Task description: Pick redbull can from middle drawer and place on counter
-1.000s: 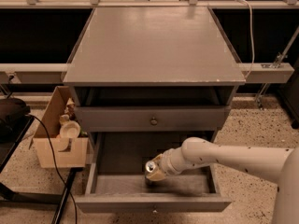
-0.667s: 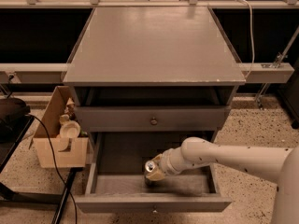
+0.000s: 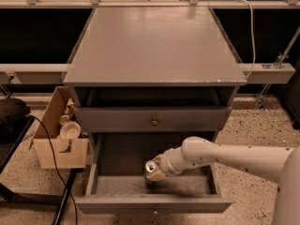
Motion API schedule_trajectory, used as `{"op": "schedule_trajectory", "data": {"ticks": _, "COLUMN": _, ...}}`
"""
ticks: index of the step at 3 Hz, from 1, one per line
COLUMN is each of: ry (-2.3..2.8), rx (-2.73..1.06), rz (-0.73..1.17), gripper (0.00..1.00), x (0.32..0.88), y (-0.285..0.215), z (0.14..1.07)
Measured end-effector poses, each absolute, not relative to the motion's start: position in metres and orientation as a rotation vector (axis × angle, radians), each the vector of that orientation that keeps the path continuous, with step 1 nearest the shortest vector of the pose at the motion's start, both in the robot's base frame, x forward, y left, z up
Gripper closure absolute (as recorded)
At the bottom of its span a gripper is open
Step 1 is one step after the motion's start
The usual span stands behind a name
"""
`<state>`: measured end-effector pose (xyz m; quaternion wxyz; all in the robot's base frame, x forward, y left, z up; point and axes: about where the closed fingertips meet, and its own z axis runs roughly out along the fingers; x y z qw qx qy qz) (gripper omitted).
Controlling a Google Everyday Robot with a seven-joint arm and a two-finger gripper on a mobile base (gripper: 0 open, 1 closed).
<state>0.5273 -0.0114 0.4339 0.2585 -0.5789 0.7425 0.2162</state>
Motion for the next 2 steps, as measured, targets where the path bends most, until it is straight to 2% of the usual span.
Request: {"op": "schedule_trajectory", "data": {"ticks": 2, "ry": 1.978, "rx": -1.621, "rz": 0.573, "gripper": 1.00, "x": 0.531, "y": -0.014, "z": 0.501}}
